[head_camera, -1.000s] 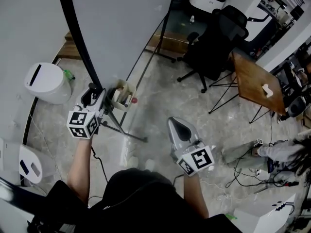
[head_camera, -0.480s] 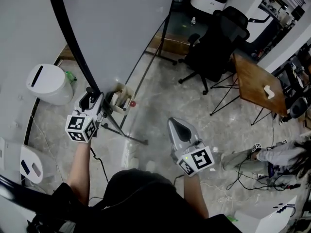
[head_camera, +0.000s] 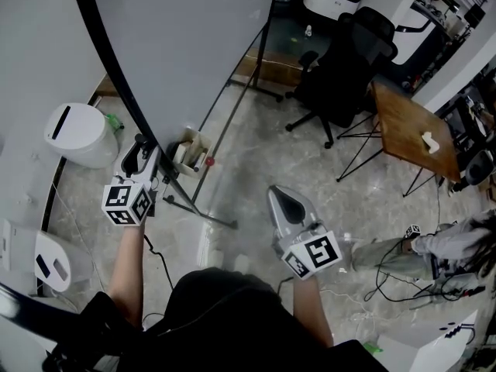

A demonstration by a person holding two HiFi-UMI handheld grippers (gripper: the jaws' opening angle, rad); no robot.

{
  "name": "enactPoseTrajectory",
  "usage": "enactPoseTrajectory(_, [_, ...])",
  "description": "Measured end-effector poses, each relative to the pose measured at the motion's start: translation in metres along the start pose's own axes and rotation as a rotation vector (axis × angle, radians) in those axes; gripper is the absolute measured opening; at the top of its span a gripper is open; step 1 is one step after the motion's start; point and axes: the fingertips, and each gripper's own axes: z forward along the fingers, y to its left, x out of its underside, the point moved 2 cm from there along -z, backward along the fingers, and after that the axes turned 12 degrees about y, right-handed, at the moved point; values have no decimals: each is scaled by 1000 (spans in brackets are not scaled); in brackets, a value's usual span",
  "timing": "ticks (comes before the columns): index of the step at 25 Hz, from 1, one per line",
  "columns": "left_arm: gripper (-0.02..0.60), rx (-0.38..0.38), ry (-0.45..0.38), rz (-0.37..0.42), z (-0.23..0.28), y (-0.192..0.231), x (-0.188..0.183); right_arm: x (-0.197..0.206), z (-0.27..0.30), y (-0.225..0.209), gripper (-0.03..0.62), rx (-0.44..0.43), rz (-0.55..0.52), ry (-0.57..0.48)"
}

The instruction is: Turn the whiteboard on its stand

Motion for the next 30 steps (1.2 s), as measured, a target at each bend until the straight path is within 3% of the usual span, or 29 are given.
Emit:
enactPoseTrajectory(7, [230,-40,-51,20,-22,-8,-23,0,-10,-2,9,-2,-2,-9])
enactPoseTrajectory(11, [210,-77,-83,57,-36,-12,-39,1,-16,-5,9,-2,-4,-14])
enactPoseTrajectory(14, [170,-62,-106,70,-43,-22,-50,2,-17,-7,9,-1,-4,-16])
enactPoseTrajectory(18, [110,0,-117,81,-47,-49,-58,-2,-21,-7,9,-1,-6,-22])
enactPoseTrajectory(23, [38,138,-115,68,-31,-98,-58,-5,-22,-9,9,17,-9,-26])
enactPoseTrajectory(30, [6,307,-112,77,-17,-164,-53,-7,-23,-5,9,37,-31,-30])
